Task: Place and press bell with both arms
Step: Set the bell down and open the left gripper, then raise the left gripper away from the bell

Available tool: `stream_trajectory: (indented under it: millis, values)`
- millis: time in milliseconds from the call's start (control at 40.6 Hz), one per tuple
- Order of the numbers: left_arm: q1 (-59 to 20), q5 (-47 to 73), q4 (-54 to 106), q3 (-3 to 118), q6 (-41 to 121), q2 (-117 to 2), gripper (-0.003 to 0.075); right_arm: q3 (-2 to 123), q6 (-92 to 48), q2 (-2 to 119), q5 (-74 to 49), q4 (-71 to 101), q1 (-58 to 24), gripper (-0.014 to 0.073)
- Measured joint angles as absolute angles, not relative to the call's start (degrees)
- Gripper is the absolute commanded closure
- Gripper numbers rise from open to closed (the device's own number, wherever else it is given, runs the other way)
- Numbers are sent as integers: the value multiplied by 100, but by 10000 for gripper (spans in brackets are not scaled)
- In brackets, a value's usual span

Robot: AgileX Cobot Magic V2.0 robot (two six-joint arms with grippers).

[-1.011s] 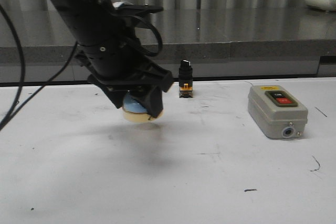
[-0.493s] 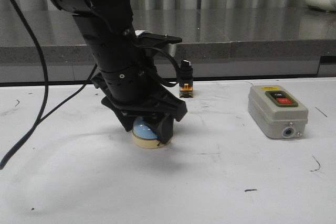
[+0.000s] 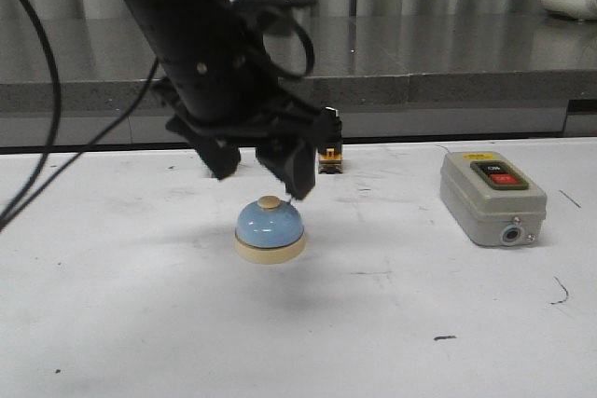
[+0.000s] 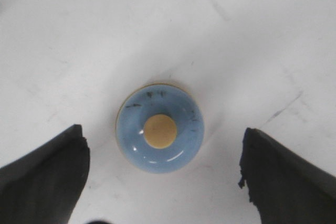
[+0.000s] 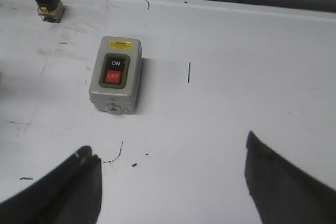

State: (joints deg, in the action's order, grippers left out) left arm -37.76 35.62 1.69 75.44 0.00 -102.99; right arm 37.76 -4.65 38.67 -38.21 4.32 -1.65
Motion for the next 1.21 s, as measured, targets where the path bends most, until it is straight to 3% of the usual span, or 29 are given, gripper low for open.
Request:
stream_trajectory:
  millis: [247,764,1208]
  values:
    - [-3715,3275,187,6451,-60,-8433,153,3776,-465,3867,-3821,432,-165,14]
    - [-2809,3390,266,4254,-180,-4789,153,3776,-465,3867,-3821,432,-165,14]
    - [-2786,3569,275,3940,-180,-4053,153,3776,-465,3867,-3809,432,-165,14]
